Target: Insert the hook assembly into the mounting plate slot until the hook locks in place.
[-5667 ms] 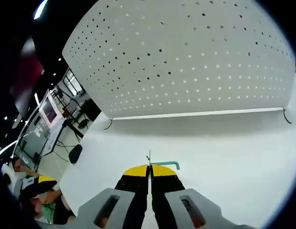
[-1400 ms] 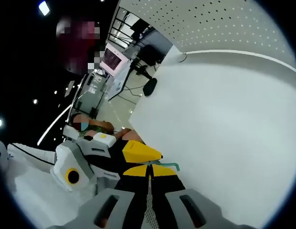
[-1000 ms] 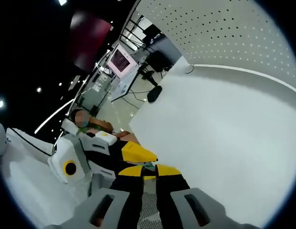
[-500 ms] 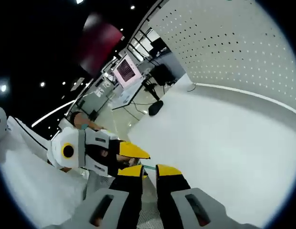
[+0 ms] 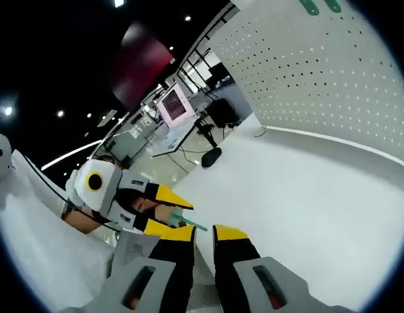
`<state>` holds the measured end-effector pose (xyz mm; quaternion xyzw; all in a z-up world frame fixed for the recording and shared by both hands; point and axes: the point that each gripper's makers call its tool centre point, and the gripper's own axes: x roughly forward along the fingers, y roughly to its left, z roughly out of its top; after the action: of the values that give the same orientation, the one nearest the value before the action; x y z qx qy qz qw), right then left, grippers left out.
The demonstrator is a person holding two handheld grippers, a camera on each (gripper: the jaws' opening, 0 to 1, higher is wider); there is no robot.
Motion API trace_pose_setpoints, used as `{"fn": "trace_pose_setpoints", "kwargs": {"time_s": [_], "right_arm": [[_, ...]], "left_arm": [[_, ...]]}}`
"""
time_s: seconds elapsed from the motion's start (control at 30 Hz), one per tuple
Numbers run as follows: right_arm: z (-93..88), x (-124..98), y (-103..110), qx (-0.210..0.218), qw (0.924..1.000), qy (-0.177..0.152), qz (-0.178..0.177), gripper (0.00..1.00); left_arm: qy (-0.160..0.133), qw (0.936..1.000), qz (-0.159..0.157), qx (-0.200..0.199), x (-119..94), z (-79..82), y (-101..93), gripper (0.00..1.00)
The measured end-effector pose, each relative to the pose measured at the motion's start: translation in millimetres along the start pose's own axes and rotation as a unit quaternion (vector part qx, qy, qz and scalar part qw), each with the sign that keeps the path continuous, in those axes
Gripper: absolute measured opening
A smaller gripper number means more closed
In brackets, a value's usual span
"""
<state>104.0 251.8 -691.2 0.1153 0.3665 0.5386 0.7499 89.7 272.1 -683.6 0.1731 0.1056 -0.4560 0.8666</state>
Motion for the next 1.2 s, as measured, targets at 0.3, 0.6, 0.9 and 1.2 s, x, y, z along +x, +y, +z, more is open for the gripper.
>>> {"fn": "trace_pose_setpoints", "kwargs": {"time_s": [0.3, 0.6, 0.9, 1.2], "right_arm": [[0.6, -1, 1, -0.001, 0.9999, -0.012, 0.006, 0.09], [-0.1, 2, 4, 0.000, 0.9997, -0.020, 0.013, 0.09], [2.5, 2, 12, -0.003, 0.9988, -0.037, 0.031, 0.09], [2.6, 3, 24, 0.005, 0.9970, -0.050, 0.058, 0.09]], "left_arm": [[-0.025, 0.9968, 0.008, -0.075, -4, 3.9, 6.9, 0.17], [-0.061, 0.9854, -0.007, -0.159, -6, 13.1, 7.0, 0.17], [-0.073, 0.9754, -0.025, -0.206, -11, 12.5, 7.0, 0.17], [-0.090, 0.9610, -0.041, -0.258, -13, 16.2, 5.4, 0.17]]}}
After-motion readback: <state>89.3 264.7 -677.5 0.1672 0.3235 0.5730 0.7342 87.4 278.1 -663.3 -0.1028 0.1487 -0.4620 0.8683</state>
